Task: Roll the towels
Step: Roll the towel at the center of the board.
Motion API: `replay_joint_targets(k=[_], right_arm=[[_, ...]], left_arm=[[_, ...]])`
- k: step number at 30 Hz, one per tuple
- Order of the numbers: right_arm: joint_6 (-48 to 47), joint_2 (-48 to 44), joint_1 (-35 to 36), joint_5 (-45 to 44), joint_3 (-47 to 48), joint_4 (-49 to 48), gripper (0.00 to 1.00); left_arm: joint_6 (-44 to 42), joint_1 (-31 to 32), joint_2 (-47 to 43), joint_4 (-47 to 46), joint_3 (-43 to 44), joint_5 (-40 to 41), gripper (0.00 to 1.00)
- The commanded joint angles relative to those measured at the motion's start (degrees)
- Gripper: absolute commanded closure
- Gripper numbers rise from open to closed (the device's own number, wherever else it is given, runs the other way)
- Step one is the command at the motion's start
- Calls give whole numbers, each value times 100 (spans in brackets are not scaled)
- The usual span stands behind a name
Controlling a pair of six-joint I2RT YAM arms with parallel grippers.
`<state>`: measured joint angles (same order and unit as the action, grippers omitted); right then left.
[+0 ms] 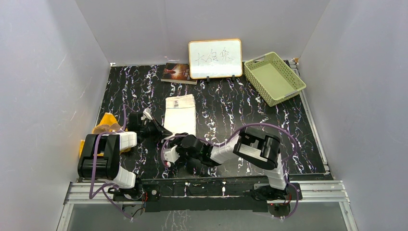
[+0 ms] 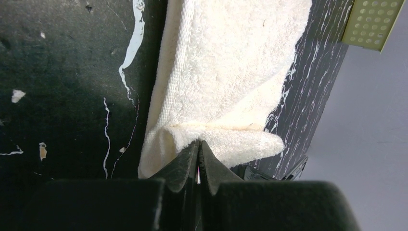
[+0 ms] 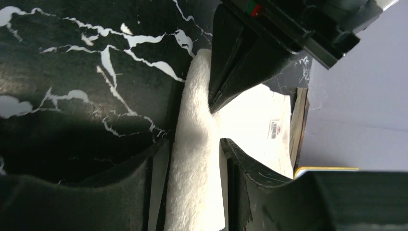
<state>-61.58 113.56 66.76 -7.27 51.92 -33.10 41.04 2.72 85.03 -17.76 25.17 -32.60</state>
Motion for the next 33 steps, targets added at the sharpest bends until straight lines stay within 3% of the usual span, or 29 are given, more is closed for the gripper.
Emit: replay_joint_targets(k=[1, 8, 15, 24, 28, 33], right_arm=[[-148, 337, -26, -17, 202, -3, 60], [55, 605, -196, -103, 582, 484, 69], [804, 425, -423, 214, 888, 1254, 100], [3833, -308, -958, 2230, 1726, 2908, 100], [4529, -768, -1017, 2643, 1438, 2798, 100], [5650, -1107, -1341, 3187, 1334, 2710, 100]], left_arm=[[-325, -26, 276, 515, 9, 607, 100], [-384, -26, 412, 549, 122, 474, 100], [-477, -28, 368, 770, 222, 521, 100], [-577, -136, -484, 1518, 849, 735, 100], [-755, -496, -1295, 2149, 1280, 828, 99], [-914, -788, -2050, 2596, 1489, 727, 85]])
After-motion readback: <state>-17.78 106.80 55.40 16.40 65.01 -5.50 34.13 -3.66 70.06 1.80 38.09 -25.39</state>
